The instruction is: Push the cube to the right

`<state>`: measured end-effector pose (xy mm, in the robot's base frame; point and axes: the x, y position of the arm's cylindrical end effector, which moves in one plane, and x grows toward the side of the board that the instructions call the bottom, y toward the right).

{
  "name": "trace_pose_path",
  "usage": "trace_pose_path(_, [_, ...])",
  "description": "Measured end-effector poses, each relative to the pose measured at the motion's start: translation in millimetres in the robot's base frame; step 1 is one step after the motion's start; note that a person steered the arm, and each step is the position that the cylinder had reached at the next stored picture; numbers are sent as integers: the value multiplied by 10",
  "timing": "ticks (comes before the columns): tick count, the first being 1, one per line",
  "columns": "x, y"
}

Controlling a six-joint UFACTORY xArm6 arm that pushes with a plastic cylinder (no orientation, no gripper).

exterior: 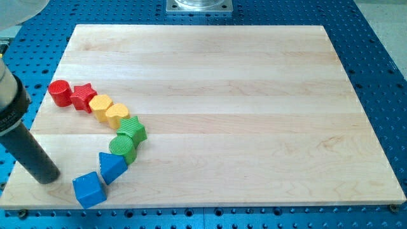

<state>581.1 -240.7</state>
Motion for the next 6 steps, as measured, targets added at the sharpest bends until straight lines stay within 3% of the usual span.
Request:
trace_pose_path(2, [370,-20])
trace_pose_path(4, [377,166])
trace_pose_path(6, [367,812])
